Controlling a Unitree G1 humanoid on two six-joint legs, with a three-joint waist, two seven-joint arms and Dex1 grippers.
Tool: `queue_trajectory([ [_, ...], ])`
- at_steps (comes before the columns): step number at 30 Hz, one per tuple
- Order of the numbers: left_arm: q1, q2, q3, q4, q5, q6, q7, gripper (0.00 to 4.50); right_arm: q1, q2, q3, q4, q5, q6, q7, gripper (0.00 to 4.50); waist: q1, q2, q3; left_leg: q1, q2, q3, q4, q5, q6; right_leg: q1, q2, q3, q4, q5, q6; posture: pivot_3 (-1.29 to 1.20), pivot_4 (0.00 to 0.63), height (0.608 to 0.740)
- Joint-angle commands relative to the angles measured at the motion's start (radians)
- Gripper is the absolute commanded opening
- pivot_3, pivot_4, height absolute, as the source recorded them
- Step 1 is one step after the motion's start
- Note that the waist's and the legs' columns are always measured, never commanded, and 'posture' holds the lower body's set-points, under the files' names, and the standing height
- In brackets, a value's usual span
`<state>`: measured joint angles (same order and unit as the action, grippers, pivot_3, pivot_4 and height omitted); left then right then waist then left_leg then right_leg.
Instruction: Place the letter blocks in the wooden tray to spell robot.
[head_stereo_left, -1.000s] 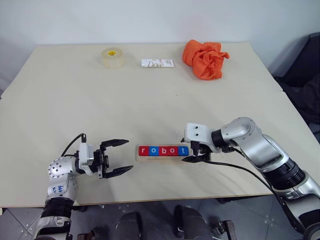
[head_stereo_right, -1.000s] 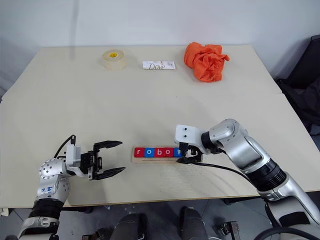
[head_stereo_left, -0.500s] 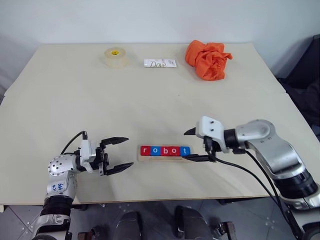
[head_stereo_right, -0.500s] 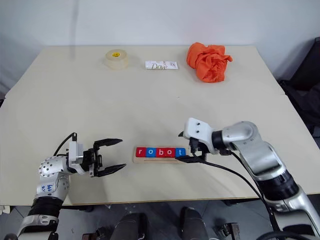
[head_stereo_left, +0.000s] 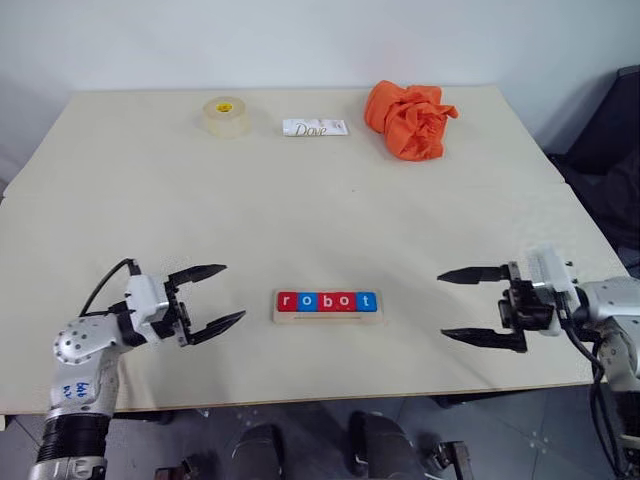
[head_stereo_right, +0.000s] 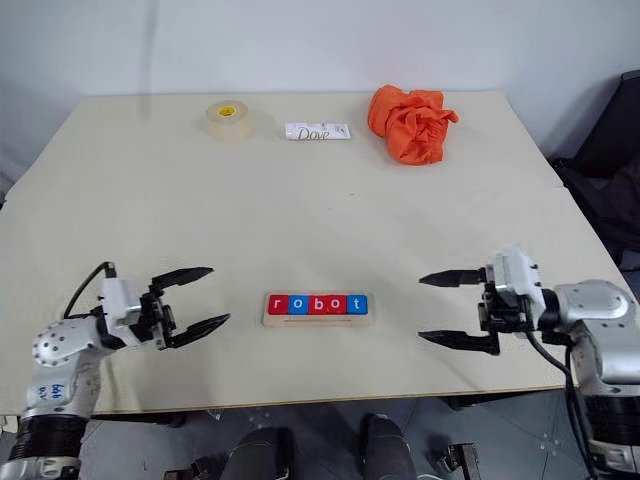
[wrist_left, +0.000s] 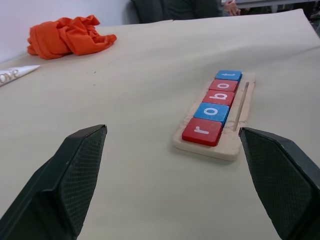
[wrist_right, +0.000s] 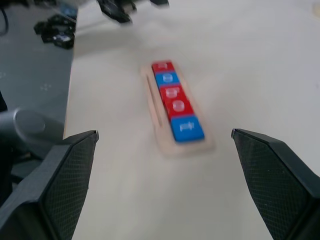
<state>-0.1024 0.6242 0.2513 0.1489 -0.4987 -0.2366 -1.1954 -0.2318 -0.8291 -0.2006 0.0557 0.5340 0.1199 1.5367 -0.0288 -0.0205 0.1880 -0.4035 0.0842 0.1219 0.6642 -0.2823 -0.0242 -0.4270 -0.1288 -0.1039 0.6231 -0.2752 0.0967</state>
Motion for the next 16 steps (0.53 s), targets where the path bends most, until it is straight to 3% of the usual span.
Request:
queue_trajectory([
  [1, 0.043, 0.040, 0.066, -0.040, -0.064, 0.008, -0.042, 4.50, -0.051, -0.027, -0.015, 0.103, 0.009, -0.077, 0.078, 4.46, 0.000, 0.000, 0.000, 0.000, 0.000, 0.000, 0.000, 0.000, 0.000, 0.000, 0.000, 0.000, 0.000, 0.000, 0.000, 0.00, 0.150, 0.740],
  [6, 0.026, 0.051, 0.110, 0.007, -0.083, -0.019, -0.077, 4.50, -0.114, -0.034, 0.010, 0.228, 0.027, -0.128, 0.078, 4.46, 0.002, 0.001, 0.000, 0.000, 0.000, 0.000, 0.000, 0.001, -0.001, -0.001, 0.000, 0.000, 0.001, 0.000, 0.000, 0.00, 0.150, 0.740],
  [16, -0.001, 0.033, 0.132, 0.025, -0.087, -0.040, -0.065, 4.50, -0.160, -0.023, 0.044, 0.250, 0.049, -0.137, 0.078, 4.46, 0.002, 0.001, 0.000, 0.000, 0.000, 0.000, 0.000, 0.001, -0.001, -0.001, 0.000, 0.000, 0.001, 0.000, 0.000, 0.00, 0.150, 0.740],
])
